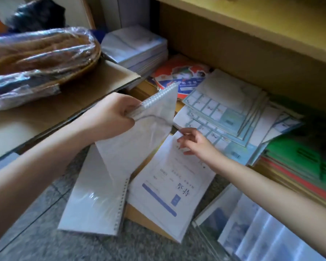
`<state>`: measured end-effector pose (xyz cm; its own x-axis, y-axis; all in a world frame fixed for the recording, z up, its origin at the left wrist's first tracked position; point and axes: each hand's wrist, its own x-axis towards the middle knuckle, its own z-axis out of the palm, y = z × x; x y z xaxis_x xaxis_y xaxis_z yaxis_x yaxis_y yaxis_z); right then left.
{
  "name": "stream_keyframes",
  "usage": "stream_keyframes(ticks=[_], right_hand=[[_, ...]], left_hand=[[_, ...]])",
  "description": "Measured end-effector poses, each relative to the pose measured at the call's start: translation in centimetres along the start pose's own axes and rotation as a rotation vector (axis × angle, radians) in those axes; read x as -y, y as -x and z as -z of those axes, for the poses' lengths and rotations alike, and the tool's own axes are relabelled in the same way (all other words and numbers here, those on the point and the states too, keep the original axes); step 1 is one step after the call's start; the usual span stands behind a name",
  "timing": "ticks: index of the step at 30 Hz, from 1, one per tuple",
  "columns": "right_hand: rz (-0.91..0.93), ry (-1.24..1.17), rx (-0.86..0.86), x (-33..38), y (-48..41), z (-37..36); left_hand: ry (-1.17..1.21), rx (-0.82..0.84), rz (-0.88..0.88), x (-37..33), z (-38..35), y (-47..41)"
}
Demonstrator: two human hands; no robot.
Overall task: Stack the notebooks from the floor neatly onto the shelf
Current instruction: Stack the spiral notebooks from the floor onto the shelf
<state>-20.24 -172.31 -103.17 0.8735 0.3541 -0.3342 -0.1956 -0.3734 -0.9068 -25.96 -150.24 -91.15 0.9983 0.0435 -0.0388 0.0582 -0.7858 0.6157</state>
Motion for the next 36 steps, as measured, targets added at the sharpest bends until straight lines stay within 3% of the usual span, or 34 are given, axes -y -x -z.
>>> stream_keyframes(ticks=[4,9,11,14,17,21,26,30,33,36], right_hand=[[0.121,0.0,-0.254,0.3,-0.2,3.2],[0.178,-0.121,-0.181,1.7,0.8,6.8],[0.227,-0.076,-0.148,2.5,1.2,7.6],[0.283,0.005,-0.094,3.9,2.2,8.1],[0.369,0.0,-0.062,5.9,3.8,8.1],[0.582,0.142,-0.064,10.6,6.6,8.2],[0.821,0.133,-0.234,16.5,8.4,10.2],[1.044,0.048,-0.516,20.4,7.7,11.9],[1.192,0.013,-0.81,21.9,6.8,12.3],[1.326,0.183,-1.154,22.3,5.6,12.3]], left_hand=[[0.403,0.201,0.022,-2.3,1.3,-0.4],[0.74,0.37,0.024,-3.5,2.2,-0.1],[0.782,0.405,0.027,-3.2,2.6,-0.2],[0.616,0.386,-0.012,-2.0,2.8,-0.6],[0.42,0.215,-0.083,-0.8,2.8,-0.9],[0.369,-0.013,-0.189,-0.3,3.6,-1.0],[0.271,-0.44,-0.411,-2.9,7.2,-1.7],[0.198,-0.762,-0.492,-6.1,9.6,-2.6],[0.077,-0.812,-0.591,-7.8,10.1,-3.7],[0.044,-0.762,-0.602,-8.7,9.0,-5.1]])
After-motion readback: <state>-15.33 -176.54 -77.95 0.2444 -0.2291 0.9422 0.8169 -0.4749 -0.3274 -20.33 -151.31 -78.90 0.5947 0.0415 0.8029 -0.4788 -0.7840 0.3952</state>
